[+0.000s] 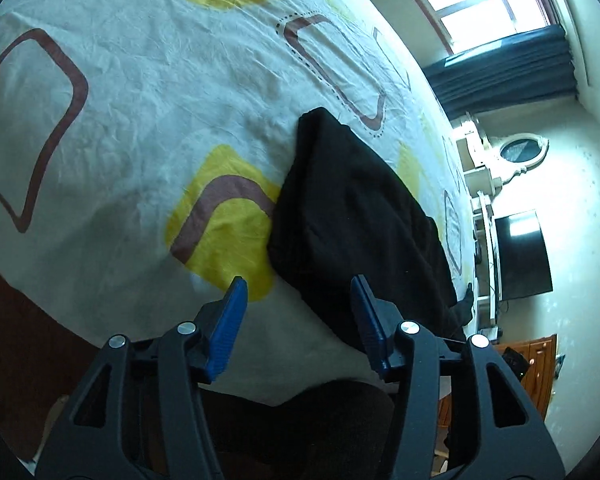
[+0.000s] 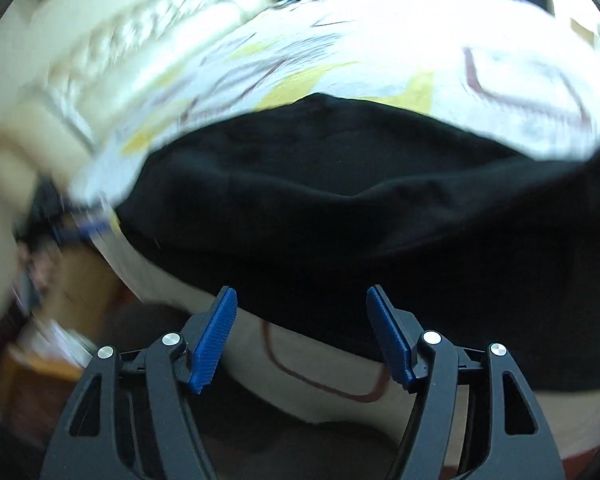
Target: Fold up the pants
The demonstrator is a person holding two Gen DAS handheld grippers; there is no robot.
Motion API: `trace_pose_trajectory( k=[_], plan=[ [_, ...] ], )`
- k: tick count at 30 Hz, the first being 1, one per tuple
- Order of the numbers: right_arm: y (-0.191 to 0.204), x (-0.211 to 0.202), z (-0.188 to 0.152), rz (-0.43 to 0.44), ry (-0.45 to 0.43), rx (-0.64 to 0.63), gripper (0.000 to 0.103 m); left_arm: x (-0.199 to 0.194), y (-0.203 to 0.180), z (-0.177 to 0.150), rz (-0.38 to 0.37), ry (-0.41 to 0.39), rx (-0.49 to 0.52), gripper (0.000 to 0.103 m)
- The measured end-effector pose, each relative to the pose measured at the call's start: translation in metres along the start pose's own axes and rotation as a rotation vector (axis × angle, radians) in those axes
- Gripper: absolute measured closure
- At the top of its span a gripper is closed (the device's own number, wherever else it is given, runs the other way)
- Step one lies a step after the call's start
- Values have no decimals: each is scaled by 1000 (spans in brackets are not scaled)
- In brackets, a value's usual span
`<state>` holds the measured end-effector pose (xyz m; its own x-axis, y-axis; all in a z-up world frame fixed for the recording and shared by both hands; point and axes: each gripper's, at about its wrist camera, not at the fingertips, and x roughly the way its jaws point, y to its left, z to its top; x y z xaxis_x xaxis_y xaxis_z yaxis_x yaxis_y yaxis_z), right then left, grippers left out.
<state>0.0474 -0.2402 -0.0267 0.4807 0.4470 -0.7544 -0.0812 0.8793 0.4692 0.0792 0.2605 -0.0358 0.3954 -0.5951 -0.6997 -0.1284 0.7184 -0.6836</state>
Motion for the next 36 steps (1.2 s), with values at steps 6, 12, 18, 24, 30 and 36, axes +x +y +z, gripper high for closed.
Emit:
trace_pose_trajectory(
  k=[6,12,18,24,30,36],
  plan=[
    [-48,10,-6,194,-69,456,36,21,-34,-12,34,-26,-38,41],
    [-52,22,-6,217,-131,581,37,47,-44,-16,118,-40,-63,41],
    [-47,31,-4,226,-151,612,49,33,-54,-23,149,-97,-67,41],
    [-53,33,-7,234,-149,619,49,18,-67,-23,163,-127,-71,41],
    [-60,31,-12,236,-159,636,49,35,-56,-31,219,-69,-163,41],
    [-61,23,-16,218,-171,614,50,40,-46,-29,211,-66,-235,41]
  ],
)
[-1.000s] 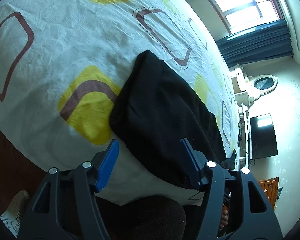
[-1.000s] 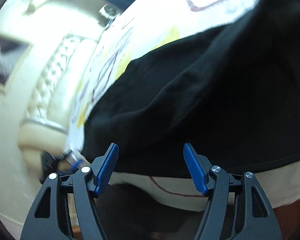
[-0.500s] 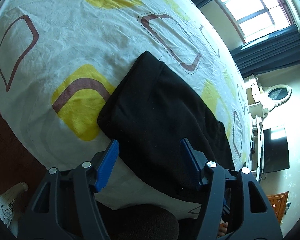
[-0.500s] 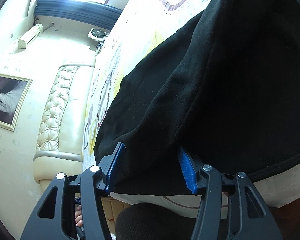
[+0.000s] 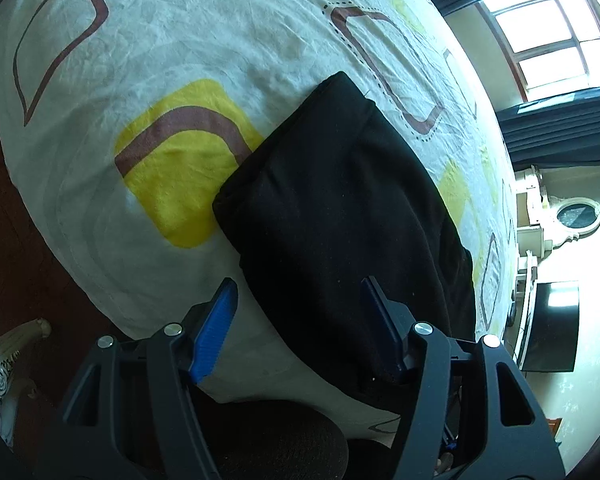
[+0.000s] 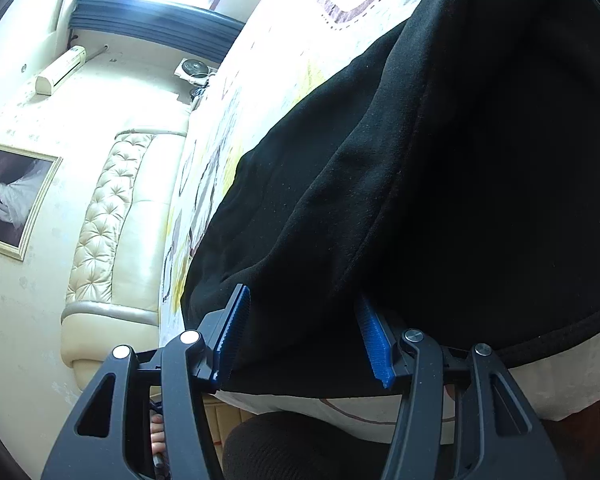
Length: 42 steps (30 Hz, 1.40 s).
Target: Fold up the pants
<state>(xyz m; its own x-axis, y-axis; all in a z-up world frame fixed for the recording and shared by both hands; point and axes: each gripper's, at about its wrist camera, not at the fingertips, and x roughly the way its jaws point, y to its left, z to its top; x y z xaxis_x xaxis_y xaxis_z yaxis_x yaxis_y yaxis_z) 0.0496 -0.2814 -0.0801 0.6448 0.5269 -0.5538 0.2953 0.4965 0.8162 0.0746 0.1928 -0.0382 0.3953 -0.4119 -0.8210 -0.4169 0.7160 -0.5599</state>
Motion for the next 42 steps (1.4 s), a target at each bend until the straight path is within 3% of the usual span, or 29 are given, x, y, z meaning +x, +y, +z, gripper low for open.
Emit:
trace_pose_trajectory(
  k=[8,11,14,18,25,37,42],
  plan=[
    [-3,-3,2,18,2,12,50,-10,-1,-1,5,0,-47,41],
    [-4,-4,2,21,0,10,51,-24,-2,-6,-10,-43,-62,41],
    [-5,-3,1,20,-3,6,51,-18,-9,-4,3,-30,-27,41],
    [-4,-4,1,20,0,-2,51,-8,-5,-3,-33,12,-101,41],
    [-3,-5,-1,21,-3,-12,50,0,-3,1,-52,13,-133,41],
    [-3,-6,-3,28,-9,-18,50,-20,-17,-5,-65,-33,-64,41],
    [-3,-6,-3,29,-9,-21,50,-2,-10,1,-64,-6,-114,41]
  ],
)
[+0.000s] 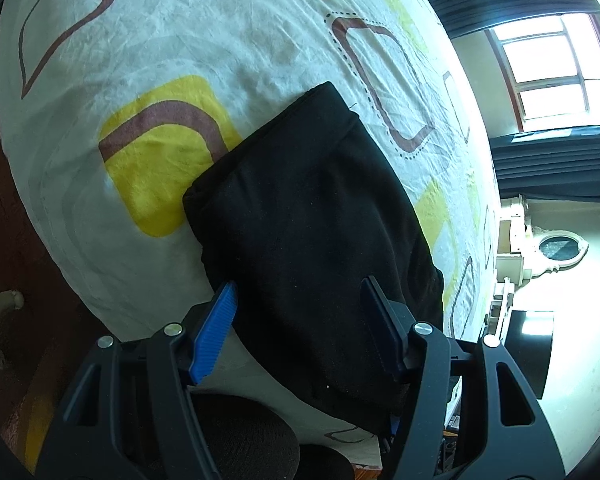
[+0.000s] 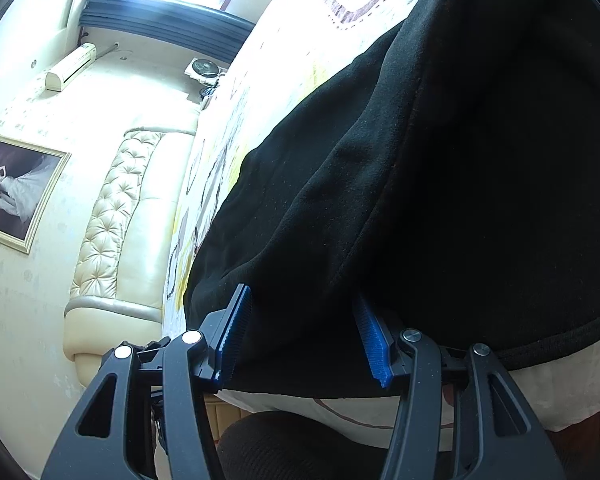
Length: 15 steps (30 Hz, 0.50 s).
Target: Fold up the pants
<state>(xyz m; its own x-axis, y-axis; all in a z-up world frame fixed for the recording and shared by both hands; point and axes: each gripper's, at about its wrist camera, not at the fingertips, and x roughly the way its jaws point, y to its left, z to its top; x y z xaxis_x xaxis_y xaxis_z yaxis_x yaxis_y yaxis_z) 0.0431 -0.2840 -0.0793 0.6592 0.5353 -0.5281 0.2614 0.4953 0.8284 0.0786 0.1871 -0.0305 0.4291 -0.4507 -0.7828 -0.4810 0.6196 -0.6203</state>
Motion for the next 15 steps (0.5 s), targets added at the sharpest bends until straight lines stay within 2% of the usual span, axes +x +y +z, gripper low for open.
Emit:
trace_pose_trajectory(
  k=[1,3,4,5,6,7,8,10,15],
  plan=[
    [0,0,0,0,0,1,50,4,-1,3,7,-8,6,42],
    [1,0,0,-1,0,2,50,10,-1,6,25,-11,5,50],
    [1,0,0,-2,-3,4,51,12,0,6,38,-13,3,59],
    [1,-1,0,-4,-6,5,51,15,0,7,55,-17,10,73],
    [1,-1,0,-6,-9,1,53,17,1,7,71,-19,30,80],
    [1,-1,-1,-12,-13,-3,61,20,1,9,75,-16,49,86],
    [-1,-1,-1,-10,-13,-2,72,21,2,10,79,-14,63,88],
    [-6,0,-2,6,-4,17,84,20,4,11,75,-15,65,92],
    [2,-8,-8,32,-28,17,88,5,-1,11,65,-44,74,94]
  ],
)
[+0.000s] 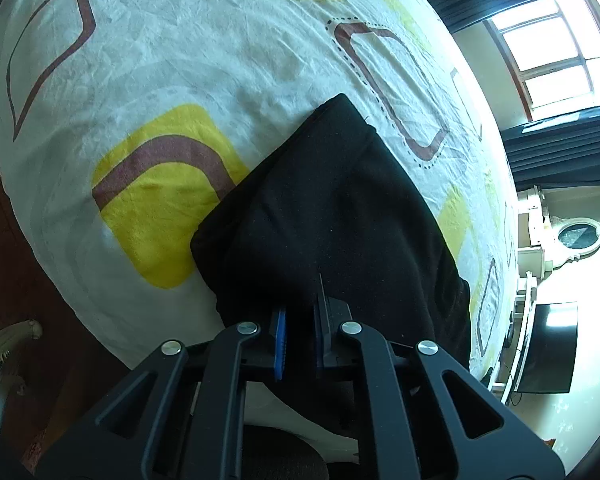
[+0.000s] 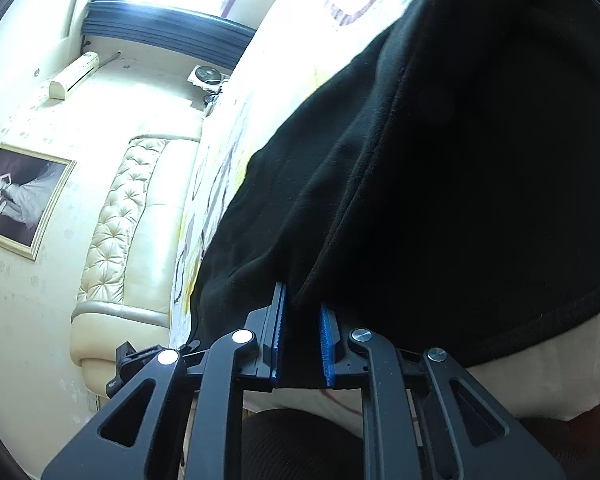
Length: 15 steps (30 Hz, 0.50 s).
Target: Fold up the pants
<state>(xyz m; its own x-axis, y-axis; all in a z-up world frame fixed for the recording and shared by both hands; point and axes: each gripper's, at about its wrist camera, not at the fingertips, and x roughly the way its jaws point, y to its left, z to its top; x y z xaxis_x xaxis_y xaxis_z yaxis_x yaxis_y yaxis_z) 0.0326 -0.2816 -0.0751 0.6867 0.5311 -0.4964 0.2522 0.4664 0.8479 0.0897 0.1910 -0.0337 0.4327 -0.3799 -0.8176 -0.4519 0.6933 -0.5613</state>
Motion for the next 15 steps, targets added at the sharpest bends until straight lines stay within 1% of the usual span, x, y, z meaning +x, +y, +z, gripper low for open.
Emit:
trace_pose_trajectory(
  k=[5,8,9,10,11,12,13,14,15],
  plan=[
    [3,-9,-15,26,-2,17,89,-9,7,-1,0,-16,-8,94],
    [-11,-8,-25,7,19,45,89,-4,19,1,-11,11,-18,94],
    [-18,-6,-27,-10,24,55,89,-1,25,1,-41,20,-31,94],
    [-24,-5,-29,-3,30,74,92,3,30,1,-79,24,-37,93],
    [-29,-5,-27,13,33,99,91,7,35,2,-108,33,-43,92],
    [-29,-7,-24,24,38,113,88,8,41,1,-141,33,-55,91],
    [-27,-9,-21,16,35,111,85,7,46,0,-181,33,-75,90],
    [-22,-14,-18,-9,25,91,77,6,49,-1,-203,40,-86,87],
    [-17,-23,-12,-35,8,61,71,4,50,-2,-212,47,-83,85]
  ],
)
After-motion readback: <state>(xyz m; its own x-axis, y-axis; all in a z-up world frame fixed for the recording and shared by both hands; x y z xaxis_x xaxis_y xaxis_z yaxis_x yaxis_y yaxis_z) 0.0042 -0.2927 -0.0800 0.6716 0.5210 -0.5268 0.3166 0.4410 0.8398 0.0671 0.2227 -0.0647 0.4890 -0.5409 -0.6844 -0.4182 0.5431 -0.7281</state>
